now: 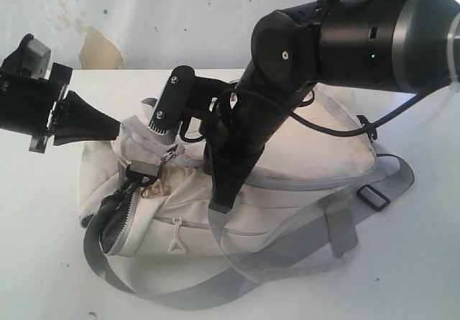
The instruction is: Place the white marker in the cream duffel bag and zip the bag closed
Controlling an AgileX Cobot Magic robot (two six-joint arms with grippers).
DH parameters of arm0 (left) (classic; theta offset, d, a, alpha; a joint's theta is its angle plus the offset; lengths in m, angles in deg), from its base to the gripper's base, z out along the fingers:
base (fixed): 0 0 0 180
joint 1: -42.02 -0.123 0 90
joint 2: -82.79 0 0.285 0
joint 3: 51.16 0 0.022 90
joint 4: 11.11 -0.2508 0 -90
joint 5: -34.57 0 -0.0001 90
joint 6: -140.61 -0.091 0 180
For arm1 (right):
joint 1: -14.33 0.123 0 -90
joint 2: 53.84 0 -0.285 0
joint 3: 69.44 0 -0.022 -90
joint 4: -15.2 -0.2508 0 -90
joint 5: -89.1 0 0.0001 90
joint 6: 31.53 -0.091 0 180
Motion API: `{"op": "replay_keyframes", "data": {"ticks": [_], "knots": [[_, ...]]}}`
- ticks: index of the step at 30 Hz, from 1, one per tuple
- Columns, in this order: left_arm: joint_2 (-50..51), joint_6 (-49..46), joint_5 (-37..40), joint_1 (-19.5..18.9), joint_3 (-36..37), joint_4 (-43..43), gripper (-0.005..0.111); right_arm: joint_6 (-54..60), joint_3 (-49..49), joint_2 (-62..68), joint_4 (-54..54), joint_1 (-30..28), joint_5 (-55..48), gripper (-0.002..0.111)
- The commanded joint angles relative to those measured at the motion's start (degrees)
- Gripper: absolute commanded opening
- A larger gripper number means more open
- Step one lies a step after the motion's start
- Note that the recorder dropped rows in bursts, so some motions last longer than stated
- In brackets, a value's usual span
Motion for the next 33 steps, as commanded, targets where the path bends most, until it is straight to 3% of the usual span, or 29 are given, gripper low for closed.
{"op": "replay_keyframes", "data": {"ticks": [1,13,14,16,17,19,21,25,33], "knots": [[-0.14,-11.52,0.25,2.72,-0.29,-6.52,0.000,-0.45,0.12,-0.19,1.05,-0.37,-0.06,0.000],[-0.01,-15.45,0.25,13.10,-0.29,-13.98,0.002,-0.45,0.12,-0.19,0.92,-0.37,-0.05,0.000],[0.10,-16.01,0.25,13.21,-0.29,-13.98,0.005,-0.45,0.12,-0.19,0.92,-0.37,-0.05,0.000],[0.09,-15.99,-2.92,13.36,-0.29,-14.12,0.023,-0.45,0.12,-0.19,0.92,-0.37,-0.05,0.000],[0.09,-15.99,-5.51,13.36,-0.29,-13.95,0.039,-0.45,0.12,-0.19,0.92,-0.37,-0.05,0.000],[0.09,-15.99,-8.72,13.40,-0.29,-13.58,0.057,-0.45,0.12,-0.19,0.92,-0.37,-0.05,0.000],[0.51,-15.48,-9.71,13.40,-0.29,-11.49,0.064,-0.45,0.12,-0.19,0.92,-0.37,-0.05,0.000],[4.50,-15.97,-6.38,14.40,-0.29,-7.03,0.064,-0.45,0.12,-0.19,0.92,-0.37,-0.05,0.000],[5.84,-19.03,-10.98,14.54,-0.29,-5.35,0.064,-0.45,0.12,-0.19,0.92,-0.37,-0.05,0.000]]}}
